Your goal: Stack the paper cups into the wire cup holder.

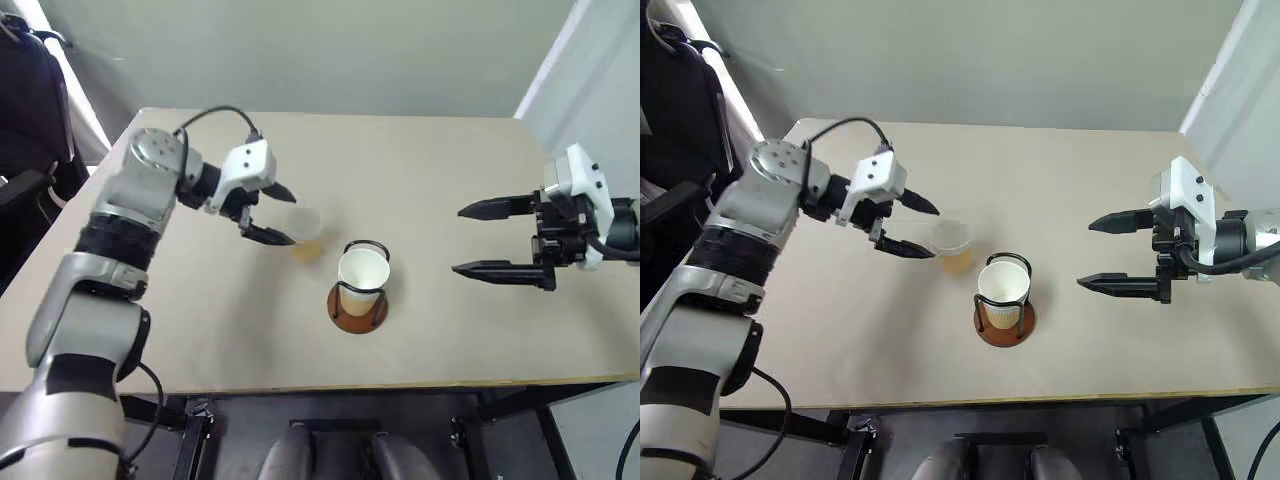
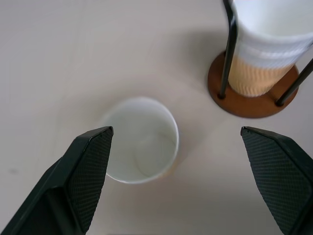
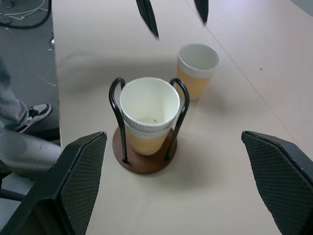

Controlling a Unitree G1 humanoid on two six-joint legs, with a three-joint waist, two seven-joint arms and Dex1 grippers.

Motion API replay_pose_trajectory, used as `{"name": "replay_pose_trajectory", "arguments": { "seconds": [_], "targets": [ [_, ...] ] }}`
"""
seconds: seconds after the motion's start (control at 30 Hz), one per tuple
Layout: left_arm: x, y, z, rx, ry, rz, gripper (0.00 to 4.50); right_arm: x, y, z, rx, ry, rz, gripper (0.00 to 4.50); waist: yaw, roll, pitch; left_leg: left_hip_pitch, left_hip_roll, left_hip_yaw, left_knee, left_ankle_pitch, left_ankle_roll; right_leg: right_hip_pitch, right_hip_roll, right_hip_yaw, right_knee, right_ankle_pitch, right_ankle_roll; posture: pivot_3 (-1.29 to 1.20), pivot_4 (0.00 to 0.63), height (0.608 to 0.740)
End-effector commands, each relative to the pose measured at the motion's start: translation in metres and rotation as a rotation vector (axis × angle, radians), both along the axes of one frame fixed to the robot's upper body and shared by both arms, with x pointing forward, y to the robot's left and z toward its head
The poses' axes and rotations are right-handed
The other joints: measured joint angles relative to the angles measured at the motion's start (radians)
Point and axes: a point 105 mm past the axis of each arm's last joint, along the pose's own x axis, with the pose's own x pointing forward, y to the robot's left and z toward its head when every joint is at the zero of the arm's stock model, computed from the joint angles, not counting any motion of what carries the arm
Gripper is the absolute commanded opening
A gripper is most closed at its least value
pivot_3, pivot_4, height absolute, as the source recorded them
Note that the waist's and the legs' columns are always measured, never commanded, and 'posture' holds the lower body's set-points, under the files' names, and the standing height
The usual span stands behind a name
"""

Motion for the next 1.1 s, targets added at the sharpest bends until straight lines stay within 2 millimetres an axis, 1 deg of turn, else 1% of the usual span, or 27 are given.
{"name": "replay_pose_trajectory", "arguments": {
  "seconds": [0.03, 0.07, 0.17, 0.27, 0.4, 0.53, 0.63, 0.7, 0.8, 0.87, 0.97, 1.03, 1.1],
  "targets": [
    [0.009, -0.023, 0.004, -0.059, -0.048, -0.040, 4.48, 0.000, 0.002, 0.011, -0.002, -0.051, 0.008, 4.50, 0.007, 0.000, 0.000, -0.004, -0.001, 0.000, 0.002, -0.001, 0.001, -0.003, -0.001, 0.000, 0.000, 0.001, 0.001, 0.00, 0.150, 0.740],
    [0.008, -0.025, 0.000, -0.043, -0.040, -0.056, 4.48, 0.000, 0.002, 0.012, -0.004, -0.052, 0.004, 4.50, 0.009, 0.000, 0.000, -0.004, -0.003, 0.000, 0.002, 0.000, 0.003, -0.003, -0.004, 0.000, 0.000, 0.000, 0.004, 0.00, 0.150, 0.740],
    [0.012, -0.022, -0.011, 0.026, -0.048, -0.051, 4.48, 0.000, 0.002, 0.012, -0.006, -0.049, -0.003, 4.50, 0.006, 0.000, 0.000, -0.008, -0.005, 0.001, 0.004, -0.001, 0.005, -0.006, -0.005, 0.000, -0.001, 0.000, 0.006, 0.00, 0.150, 0.740],
    [0.011, -0.021, -0.021, 0.048, -0.023, -0.058, 3.96, 0.000, 0.002, 0.012, -0.008, -0.048, -0.009, 4.50, 0.003, 0.000, 0.000, -0.010, -0.005, 0.001, 0.004, 0.000, 0.006, -0.008, -0.006, 0.000, -0.001, 0.000, 0.007, 0.00, 0.150, 0.740],
    [0.014, -0.018, -0.031, 0.088, -0.036, -0.049, 2.54, -0.002, 0.002, 0.014, -0.007, -0.050, -0.010, 4.50, 0.002, 0.000, 0.000, -0.011, -0.005, 0.001, 0.004, 0.002, 0.007, -0.008, -0.006, 0.000, -0.001, 0.000, 0.007, 0.00, 0.150, 0.740],
    [0.016, -0.022, -0.028, 0.068, -0.057, -0.041, 1.20, -0.005, 0.001, 0.013, -0.011, -0.047, -0.013, 4.50, 0.006, 0.000, 0.000, -0.011, -0.005, 0.001, 0.004, 0.002, 0.008, -0.008, -0.006, 0.000, -0.001, 0.000, 0.008, 0.00, 0.150, 0.740],
    [0.015, -0.023, -0.028, 0.072, -0.057, -0.051, 0.06, -0.008, 0.000, 0.013, -0.010, -0.047, -0.014, 4.50, 0.006, 0.000, 0.000, -0.011, -0.006, 0.001, 0.004, 0.002, 0.008, -0.008, -0.007, 0.000, -0.001, 0.001, 0.009, 0.00, 0.150, 0.740],
    [0.015, -0.024, -0.026, 0.080, -0.070, -0.059, 0.02, -0.008, -0.001, 0.013, -0.010, -0.046, -0.016, 4.50, 0.006, 0.000, 0.000, -0.011, -0.006, 0.002, 0.004, 0.003, 0.009, -0.008, -0.007, 0.000, -0.001, 0.001, 0.010, 0.00, 0.150, 0.740],
    [0.013, -0.028, -0.010, 0.065, -0.104, -0.082, 0.02, -0.008, -0.002, 0.012, -0.011, -0.044, -0.020, 4.50, 0.006, 0.000, 0.000, -0.012, -0.006, 0.002, 0.005, 0.003, 0.010, -0.008, -0.008, 0.000, -0.001, 0.002, 0.011, 0.00, 0.150, 0.740],
    [0.007, -0.033, 0.007, 0.053, -0.132, -0.127, 0.02, -0.007, -0.003, 0.012, -0.011, -0.044, -0.023, 4.50, 0.006, 0.000, 0.000, -0.012, -0.007, 0.002, 0.005, 0.003, 0.010, -0.008, -0.008, 0.000, -0.001, 0.002, 0.011, 0.00, 0.150, 0.740],
    [-0.015, -0.052, 0.049, -0.050, -0.148, -0.250, 0.02, -0.006, -0.005, 0.012, -0.013, -0.045, -0.029, 4.50, 0.007, 0.000, 0.000, -0.013, -0.007, 0.002, 0.006, 0.003, 0.010, -0.009, -0.008, 0.000, -0.001, 0.002, 0.011, 0.00, 0.150, 0.740],
    [-0.032, -0.066, 0.081, -0.135, -0.185, -0.329, 0.02, -0.005, -0.006, 0.013, -0.013, -0.047, -0.032, 4.50, 0.008, 0.000, 0.000, -0.015, -0.007, 0.002, 0.007, 0.003, 0.010, -0.009, -0.008, 0.000, -0.001, 0.002, 0.012, 0.00, 0.150, 0.740],
    [-0.045, -0.076, 0.105, -0.192, -0.220, -0.391, 0.02, -0.004, -0.007, 0.013, -0.014, -0.050, -0.036, 4.50, 0.008, 0.000, 0.000, -0.015, -0.007, 0.002, 0.008, 0.002, 0.011, -0.009, -0.008, 0.000, -0.002, 0.002, 0.012, 0.00, 0.150, 0.740]
  ]
}}
